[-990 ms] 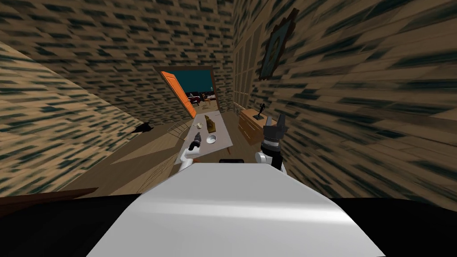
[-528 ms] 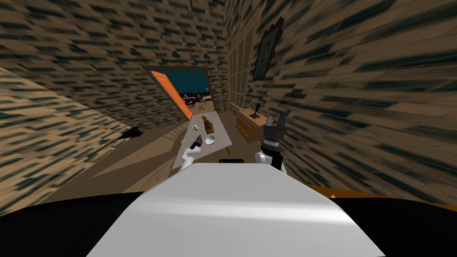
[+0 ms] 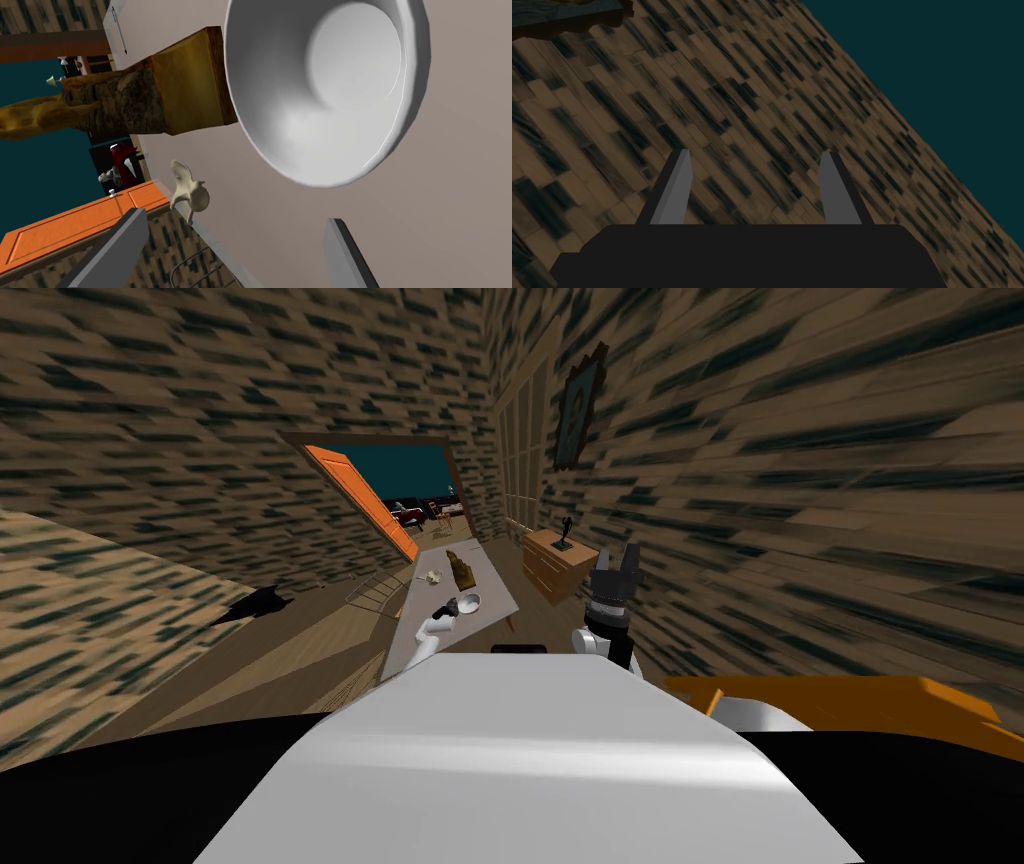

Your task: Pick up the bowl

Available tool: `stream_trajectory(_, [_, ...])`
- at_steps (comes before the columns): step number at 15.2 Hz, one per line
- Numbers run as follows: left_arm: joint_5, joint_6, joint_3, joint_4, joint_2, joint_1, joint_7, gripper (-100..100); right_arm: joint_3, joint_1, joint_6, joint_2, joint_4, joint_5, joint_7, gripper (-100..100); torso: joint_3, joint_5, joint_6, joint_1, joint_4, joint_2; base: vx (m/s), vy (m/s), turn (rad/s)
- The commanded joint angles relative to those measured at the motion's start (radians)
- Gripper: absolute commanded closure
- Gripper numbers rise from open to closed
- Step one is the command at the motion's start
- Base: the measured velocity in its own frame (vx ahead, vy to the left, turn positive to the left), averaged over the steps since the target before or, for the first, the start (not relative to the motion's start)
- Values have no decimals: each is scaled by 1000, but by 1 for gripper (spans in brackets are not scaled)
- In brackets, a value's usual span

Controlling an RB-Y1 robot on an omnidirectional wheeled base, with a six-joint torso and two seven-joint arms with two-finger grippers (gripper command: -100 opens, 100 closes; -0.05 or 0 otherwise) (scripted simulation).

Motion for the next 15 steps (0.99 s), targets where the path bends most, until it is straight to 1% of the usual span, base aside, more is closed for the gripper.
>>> stream_trajectory(1, [32, 38, -19, 50, 5, -31, 8, -100, 0, 0, 0, 0, 0, 0, 0, 0, 0, 0, 0, 0, 0, 0, -34, 69, -185])
stream_trajectory(2, [32, 38, -19, 65, 5, -31, 8, -100, 0, 0, 0, 0, 0, 0, 0, 0, 0, 0, 0, 0, 0, 0, -32, 59, -173])
stream_trajectory(3, [32, 38, -19, 65, 5, -31, 8, -100, 0, 0, 0, 0, 0, 0, 0, 0, 0, 0, 0, 0, 0, 0, -20, 40, -38])
stream_trajectory(4, [53, 63, -33, 99, 5, -49, 13, -100, 0, 0, 0, 0, 0, 0, 0, 0, 0, 0, 0, -1, 0, -1, -21, 39, -82])
stream_trajectory(5, [53, 63, -33, 102, 5, -49, 13, -100, 0, 0, 0, 0, 0, 0, 0, 0, -1, 0, 0, -2, 0, -1, -21, 44, -109])
stream_trajectory(7, [91, 110, -58, 164, 5, -82, 23, -100, 0, 0, 0, 0, 0, 0, 0, 0, -1, 0, 0, -1, 0, -1, -29, 64, -194])
stream_trajectory(8, [91, 110, -58, 167, 5, -82, 23, -100, 0, 0, 0, 0, 0, 0, 0, 0, -1, 0, 1, 0, 0, -1, -36, 75, -177])
stream_trajectory(10, [125, 150, -81, 224, 6, -112, 32, -100, 0, 0, 0, 0, 0, 0, 0, 0, 0, 0, 0, 0, 0, -1, -32, 69, -184])
stream_trajectory(11, [125, 150, -81, 224, 6, -112, 32, -100, 0, 0, 0, 0, 0, 0, 0, 0, 0, 0, 0, 0, 0, -1, -31, 64, -155])
stream_trajectory(13, [153, 183, -100, 269, 9, -137, 39, -100, 0, 0, 0, 0, 0, 0, 0, 0, -1, 0, 0, 0, 0, -1, -16, 57, -143])
stream_trajectory(15, [174, 206, -113, 302, 12, -155, 45, -100, 0, 0, 0, 0, 0, 0, 0, 0, -1, 0, 0, -1, 0, -2, -23, 58, -163])
